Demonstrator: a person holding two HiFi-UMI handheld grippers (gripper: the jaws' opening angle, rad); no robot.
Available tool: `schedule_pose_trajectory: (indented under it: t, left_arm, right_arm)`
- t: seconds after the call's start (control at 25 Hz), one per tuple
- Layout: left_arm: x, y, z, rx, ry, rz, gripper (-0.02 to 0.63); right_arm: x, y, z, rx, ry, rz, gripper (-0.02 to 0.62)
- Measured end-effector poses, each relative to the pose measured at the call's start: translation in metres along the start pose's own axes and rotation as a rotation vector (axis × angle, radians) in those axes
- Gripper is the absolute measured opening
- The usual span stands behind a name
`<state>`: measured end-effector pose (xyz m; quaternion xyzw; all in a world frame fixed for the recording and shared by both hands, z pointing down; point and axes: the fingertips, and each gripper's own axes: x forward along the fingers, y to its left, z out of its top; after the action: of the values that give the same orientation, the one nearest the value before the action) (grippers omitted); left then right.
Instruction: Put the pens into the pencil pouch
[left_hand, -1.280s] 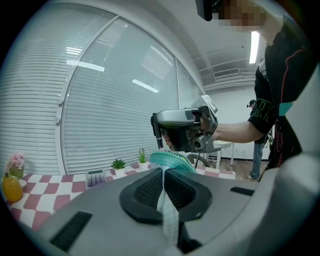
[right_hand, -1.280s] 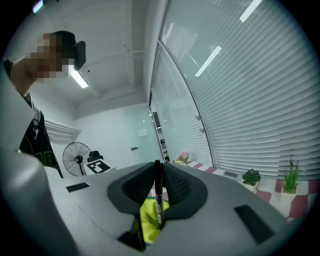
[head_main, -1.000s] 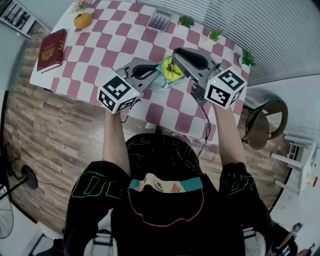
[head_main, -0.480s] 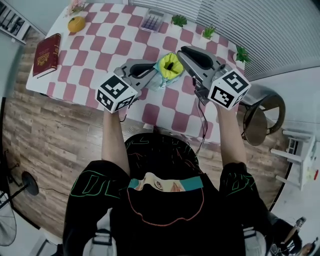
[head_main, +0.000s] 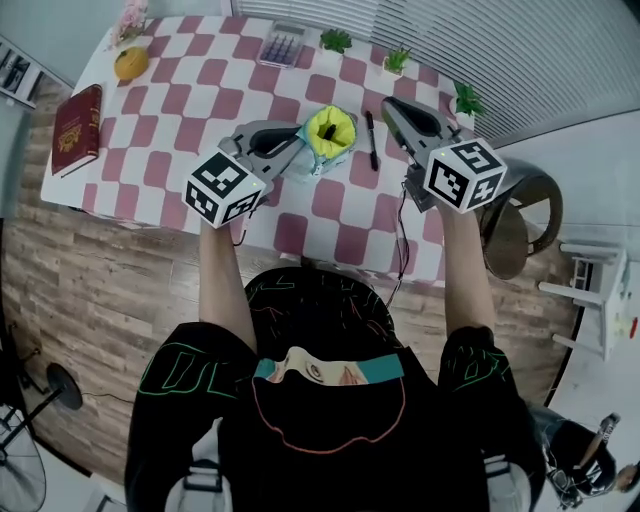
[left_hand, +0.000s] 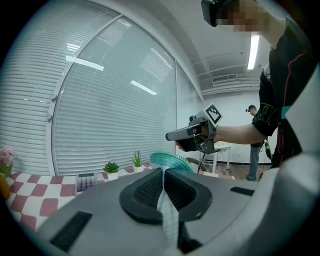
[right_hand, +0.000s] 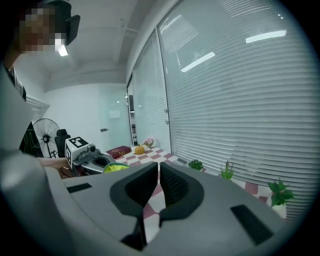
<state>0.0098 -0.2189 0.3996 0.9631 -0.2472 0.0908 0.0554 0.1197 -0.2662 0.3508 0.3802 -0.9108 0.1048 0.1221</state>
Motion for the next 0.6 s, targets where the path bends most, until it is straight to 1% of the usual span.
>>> schedule_pose_trajectory:
  t: [0.2,0.36,0.6]
  left_arm:
    - [0.002,0.001,-0.003,0.005,0.016,-0.005,0.008]
    - [0.007,0.004,-0.006,0.041,0.060,-0.001,0.008]
    - [0.009,0.010,-0.011,0.037,0.083,0.004,0.008]
  right_arm:
    - [0.003,-0.026,-0.024,0.018,0.121,-0.070,0.018]
    - [0.007,-0.048,-0.037,-0.006,0.211,-0.114,0.018]
    - [0.027,-0.066,-0.058,-0.005,0.324,-0.132,0.018]
